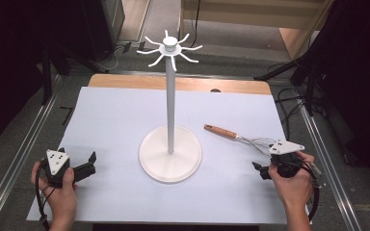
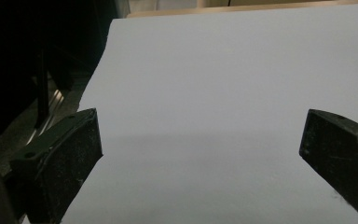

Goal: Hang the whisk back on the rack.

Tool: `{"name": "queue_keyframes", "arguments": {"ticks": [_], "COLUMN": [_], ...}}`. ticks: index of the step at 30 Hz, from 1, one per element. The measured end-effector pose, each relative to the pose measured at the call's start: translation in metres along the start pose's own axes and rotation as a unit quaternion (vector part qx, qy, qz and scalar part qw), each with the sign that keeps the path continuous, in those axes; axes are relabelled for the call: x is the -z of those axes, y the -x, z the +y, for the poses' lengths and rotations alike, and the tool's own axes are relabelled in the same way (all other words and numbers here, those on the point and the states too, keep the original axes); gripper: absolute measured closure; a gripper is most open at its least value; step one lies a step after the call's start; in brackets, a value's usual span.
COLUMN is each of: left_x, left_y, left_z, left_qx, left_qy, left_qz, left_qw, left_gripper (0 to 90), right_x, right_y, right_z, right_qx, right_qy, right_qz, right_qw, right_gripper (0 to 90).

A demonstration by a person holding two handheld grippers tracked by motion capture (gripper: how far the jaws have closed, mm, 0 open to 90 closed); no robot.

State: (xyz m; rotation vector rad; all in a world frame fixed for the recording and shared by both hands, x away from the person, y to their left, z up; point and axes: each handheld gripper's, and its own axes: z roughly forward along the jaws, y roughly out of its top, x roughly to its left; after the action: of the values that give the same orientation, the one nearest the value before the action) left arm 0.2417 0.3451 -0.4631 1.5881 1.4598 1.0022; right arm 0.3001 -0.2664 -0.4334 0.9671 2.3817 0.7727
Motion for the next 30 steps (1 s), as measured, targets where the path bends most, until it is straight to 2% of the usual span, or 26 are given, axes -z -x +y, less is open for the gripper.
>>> {"name": "queue_keyframes", "arguments": {"ticks": [5,18,30], "left_x": [0.000,0.000,0.000], "left_y": [0.000,0.000,0.000], "left_z": [0.000,0.000,0.000], "left_qx": [0.000,0.001,-0.001], "left_qy": [-0.001,0.001,-0.001], "left_qz": [0.001,0.000,0.001], "left_qw": [1.0000,1.0000,1.0000], "left_gripper": [0.0,0.0,0.0], "right_x": [-0.006,-0.017,-0.028], "right_y": [0.000,-0.004,-0.007], "right_z": [0.012,0.035,0.057], "right_qx": [0.025,0.062,0.100], "right_qy": [-0.024,-0.054,-0.092], "right_qz": [0.010,0.018,0.030], "right_qw": [0.9994,0.9965,0.9902], "right_gripper": [14.8,15.1,16.2]}}
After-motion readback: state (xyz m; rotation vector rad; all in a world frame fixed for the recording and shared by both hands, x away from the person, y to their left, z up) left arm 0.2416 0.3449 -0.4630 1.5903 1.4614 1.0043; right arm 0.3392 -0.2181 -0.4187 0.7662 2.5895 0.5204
